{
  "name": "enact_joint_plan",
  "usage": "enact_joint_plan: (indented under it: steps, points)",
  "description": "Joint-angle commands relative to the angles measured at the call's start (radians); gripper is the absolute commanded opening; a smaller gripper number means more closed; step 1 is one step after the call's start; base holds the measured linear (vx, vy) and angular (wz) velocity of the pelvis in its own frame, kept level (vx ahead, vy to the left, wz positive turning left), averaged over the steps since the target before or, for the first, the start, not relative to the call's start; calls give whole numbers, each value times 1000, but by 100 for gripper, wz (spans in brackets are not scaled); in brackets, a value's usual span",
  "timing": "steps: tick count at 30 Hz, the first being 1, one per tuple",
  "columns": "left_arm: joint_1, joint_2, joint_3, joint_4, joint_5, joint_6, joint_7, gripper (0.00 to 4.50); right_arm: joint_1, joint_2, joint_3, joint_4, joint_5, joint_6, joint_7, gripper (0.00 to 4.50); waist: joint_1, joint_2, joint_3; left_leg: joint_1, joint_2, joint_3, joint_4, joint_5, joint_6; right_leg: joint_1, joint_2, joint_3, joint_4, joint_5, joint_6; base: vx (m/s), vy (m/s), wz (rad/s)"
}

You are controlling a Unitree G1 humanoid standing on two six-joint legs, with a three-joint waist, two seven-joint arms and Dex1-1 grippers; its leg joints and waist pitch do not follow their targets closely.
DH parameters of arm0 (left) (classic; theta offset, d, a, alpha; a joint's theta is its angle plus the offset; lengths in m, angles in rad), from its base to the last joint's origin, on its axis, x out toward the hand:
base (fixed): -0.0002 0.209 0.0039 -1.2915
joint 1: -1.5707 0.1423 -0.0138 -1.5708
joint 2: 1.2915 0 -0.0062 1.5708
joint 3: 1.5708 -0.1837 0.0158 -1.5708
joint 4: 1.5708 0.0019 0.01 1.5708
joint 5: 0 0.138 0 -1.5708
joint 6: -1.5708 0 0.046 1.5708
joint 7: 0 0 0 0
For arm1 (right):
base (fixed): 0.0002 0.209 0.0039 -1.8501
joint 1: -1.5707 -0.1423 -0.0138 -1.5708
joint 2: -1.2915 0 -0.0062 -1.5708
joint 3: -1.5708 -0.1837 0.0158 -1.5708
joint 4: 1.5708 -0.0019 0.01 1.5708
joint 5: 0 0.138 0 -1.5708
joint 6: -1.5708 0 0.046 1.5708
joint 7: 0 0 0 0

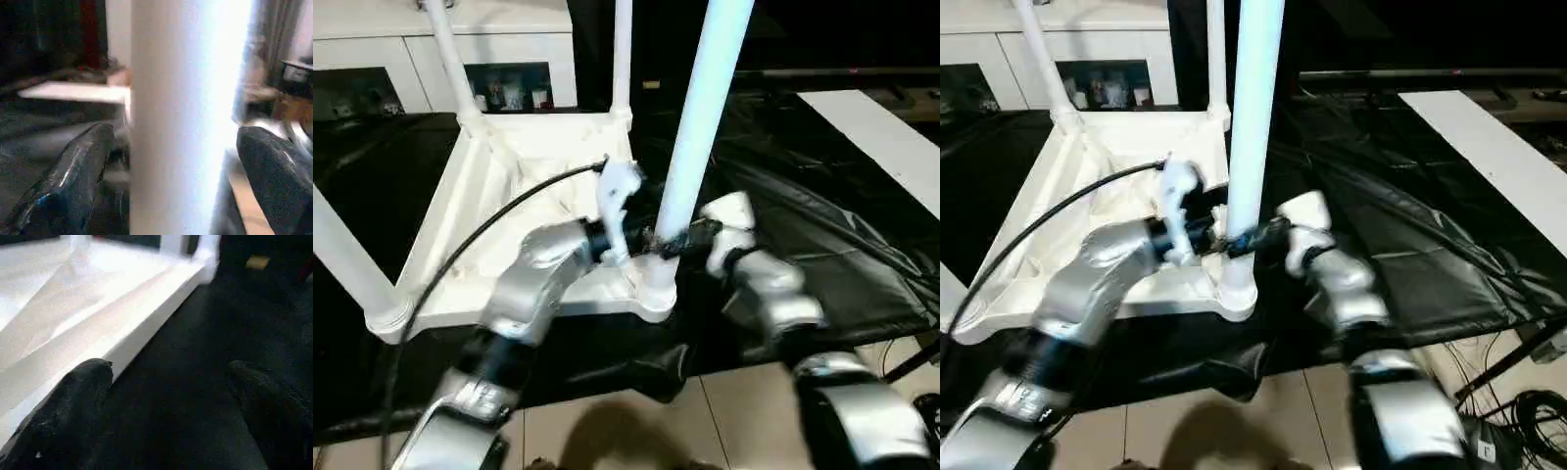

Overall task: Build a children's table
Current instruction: Rotate table base, then rotate leg to tighten

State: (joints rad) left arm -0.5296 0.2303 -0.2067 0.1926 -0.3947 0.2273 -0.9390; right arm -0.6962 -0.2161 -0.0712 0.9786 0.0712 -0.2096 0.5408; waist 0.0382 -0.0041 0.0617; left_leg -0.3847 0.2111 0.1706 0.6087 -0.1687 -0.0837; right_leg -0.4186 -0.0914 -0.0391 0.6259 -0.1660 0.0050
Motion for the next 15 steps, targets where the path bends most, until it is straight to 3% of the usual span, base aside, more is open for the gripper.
enact_joint_plan:
  steps: [1, 2, 3, 7, 8, 9, 10, 13, 15]
  points:
    - [14, 33, -14, -18, 13, 15, -49, 450, 28, -26, -10, -67, 20, 39, 49, 430, 1, 3, -80, 15, 2, 12, -71, -247, 50, 57, -16, 19, -66, -149, -260, 0, 0, 0]
    - [27, 64, -25, -13, 27, 18, -74, 450, 49, -50, -3, -107, 21, 60, 83, 430, 1, 3, -80, 14, 2, 13, -71, -248, 50, 57, -17, 20, -68, -152, -255, 0, 0, 0]
    - [40, 116, -45, 8, 67, 6, -106, 450, 84, -88, 14, -170, 20, 89, 144, 430, 2, -7, -81, 13, 2, 12, -71, -238, 57, 61, -16, 19, -67, -153, -246, 0, 0, 0]
    - [46, 184, -74, 59, 129, -19, -143, 450, 150, -148, 56, -283, 23, 143, 262, 430, 0, -2, -76, 14, 2, 12, -74, -257, 53, 57, -18, 20, -76, -215, -223, 0, 0, 0]
    - [43, 218, -97, 103, 178, -44, -156, 450, 196, -193, 84, -355, 25, 171, 339, 430, 0, -5, -75, 15, 3, 11, -75, -275, 43, 55, -20, 22, -78, -249, -210, 0, 0, 0]
    - [43, 218, -97, 103, 178, -44, -156, 420, 196, -193, 84, -355, 25, 171, 339, 431, 1, -6, -73, 14, 3, 11, -77, -282, 44, 55, -19, 21, -82, -262, -202, 0, 0, 0]
    - [30, 251, -133, 164, 243, -81, -155, 420, 262, -260, 123, -467, 37, 215, 430, 431, 0, -6, -72, 15, 2, 10, -78, -290, 40, 54, -19, 21, -84, -284, -194, 0, 0, 0]
    - [3, 265, -169, 230, 298, -115, -149, 394, 313, -319, 155, -573, 61, 260, 511, 431, 8, -7, -72, 15, 5, 8, -79, -295, 47, 55, -21, 25, -87, -294, -167, 0, 0, 0]
    - [-21, 263, -182, 267, 305, -123, -177, 375, 347, -357, 176, -682, 89, 323, 575, 431, 8, -4, -70, 13, 5, 8, -82, -297, 43, 56, -20, 24, -91, -304, -170, 0, 0, 0]
